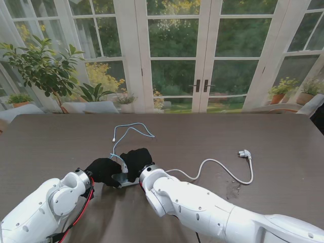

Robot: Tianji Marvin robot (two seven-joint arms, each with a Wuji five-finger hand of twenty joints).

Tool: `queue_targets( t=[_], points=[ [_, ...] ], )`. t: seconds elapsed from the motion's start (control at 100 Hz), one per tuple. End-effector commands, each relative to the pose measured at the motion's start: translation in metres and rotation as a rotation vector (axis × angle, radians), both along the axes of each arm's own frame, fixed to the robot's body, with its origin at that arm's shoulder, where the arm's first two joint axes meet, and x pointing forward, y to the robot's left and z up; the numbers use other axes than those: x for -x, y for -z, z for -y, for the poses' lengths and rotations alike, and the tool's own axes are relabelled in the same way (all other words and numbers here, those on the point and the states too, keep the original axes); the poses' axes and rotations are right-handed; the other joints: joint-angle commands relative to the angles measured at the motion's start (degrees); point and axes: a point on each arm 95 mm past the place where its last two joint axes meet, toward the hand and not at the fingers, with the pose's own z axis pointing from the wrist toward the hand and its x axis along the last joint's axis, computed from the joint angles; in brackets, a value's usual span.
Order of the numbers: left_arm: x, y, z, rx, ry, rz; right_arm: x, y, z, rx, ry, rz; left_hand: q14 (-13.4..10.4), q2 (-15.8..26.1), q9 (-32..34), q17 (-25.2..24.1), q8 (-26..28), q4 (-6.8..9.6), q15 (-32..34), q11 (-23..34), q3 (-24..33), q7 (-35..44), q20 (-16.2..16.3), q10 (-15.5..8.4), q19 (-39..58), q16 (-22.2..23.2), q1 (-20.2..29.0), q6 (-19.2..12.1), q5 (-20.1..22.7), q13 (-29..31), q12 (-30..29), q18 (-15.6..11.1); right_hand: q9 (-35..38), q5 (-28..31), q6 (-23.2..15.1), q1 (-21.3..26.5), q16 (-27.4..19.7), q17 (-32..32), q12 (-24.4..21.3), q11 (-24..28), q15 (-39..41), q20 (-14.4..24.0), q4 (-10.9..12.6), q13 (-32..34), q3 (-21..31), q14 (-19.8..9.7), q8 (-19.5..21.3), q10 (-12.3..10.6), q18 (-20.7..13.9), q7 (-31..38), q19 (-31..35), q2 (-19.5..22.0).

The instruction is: Set up the charging station

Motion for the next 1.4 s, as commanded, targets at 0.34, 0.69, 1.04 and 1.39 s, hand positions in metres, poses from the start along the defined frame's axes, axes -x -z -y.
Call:
queue_targets(
  t=[0.34, 0.69, 1.04, 1.39],
  points=[
    [0.012, 0.019, 0.005, -0.023, 0.02, -0.057, 0.022, 0.002, -0.003, -0.04, 0.001, -0.054, 0.12, 4.51, 3.95, 1.05, 2.03, 4.38, 2.86, 3.39, 13.56, 14.27, -0.07, -3.08, 3.16, 1.27, 17.67, -12.32, 10.5, 1.63, 1.82, -2.29, 1.19, 8.25, -19.16, 7.02, -34.65, 0.53, 0.25, 0.59, 1.13, 1.13, 3.37, 1.99, 9.67, 0.3, 5.18, -0.92, -1.64, 12.44, 3.35, 6.62],
    [0.014, 0.019, 0.006, -0.023, 0.027, -0.055, 0.018, -0.001, -0.011, -0.027, -0.005, -0.053, -0.02, 4.46, 4.02, 1.12, 1.97, 4.38, 3.2, 3.41, 13.57, 14.25, -0.23, -3.32, 3.3, 1.32, 17.59, -12.65, 10.58, 1.62, 1.78, -2.43, 1.18, 8.23, -19.14, 6.95, -34.69, 0.59, 0.21, 0.63, 1.12, 1.18, 3.39, 2.02, 9.51, 0.05, 5.17, -1.01, -1.68, 12.44, 3.46, 6.82],
    [0.015, 0.019, 0.006, -0.022, 0.03, -0.06, 0.008, 0.002, -0.005, 0.018, -0.012, -0.049, -0.11, 4.4, 4.09, 1.17, 1.93, 4.37, 3.31, 3.45, 13.59, 14.28, -0.35, -3.31, 3.37, 1.27, 17.57, -12.69, 10.62, 1.52, 1.78, -2.64, 1.15, 8.18, -19.18, 6.91, -34.71, 0.58, 0.21, 0.61, 1.09, 1.17, 3.44, 1.99, 9.45, -0.1, 5.17, -1.17, -1.74, 12.41, 3.46, 6.97],
    [0.016, 0.019, 0.005, -0.024, 0.03, -0.065, 0.004, 0.009, -0.002, 0.037, -0.013, -0.069, -0.12, 4.36, 4.04, 1.17, 1.95, 4.33, 3.38, 3.43, 13.59, 14.37, -0.44, -3.17, 3.42, 1.23, 17.54, -12.62, 10.57, 1.49, 1.77, -2.64, 1.07, 8.1, -19.23, 6.81, -34.78, 0.55, 0.23, 0.63, 0.89, 1.17, 3.44, 1.97, 9.41, 0.03, 5.21, -1.18, -1.79, 12.39, 3.47, 6.94]
  ],
)
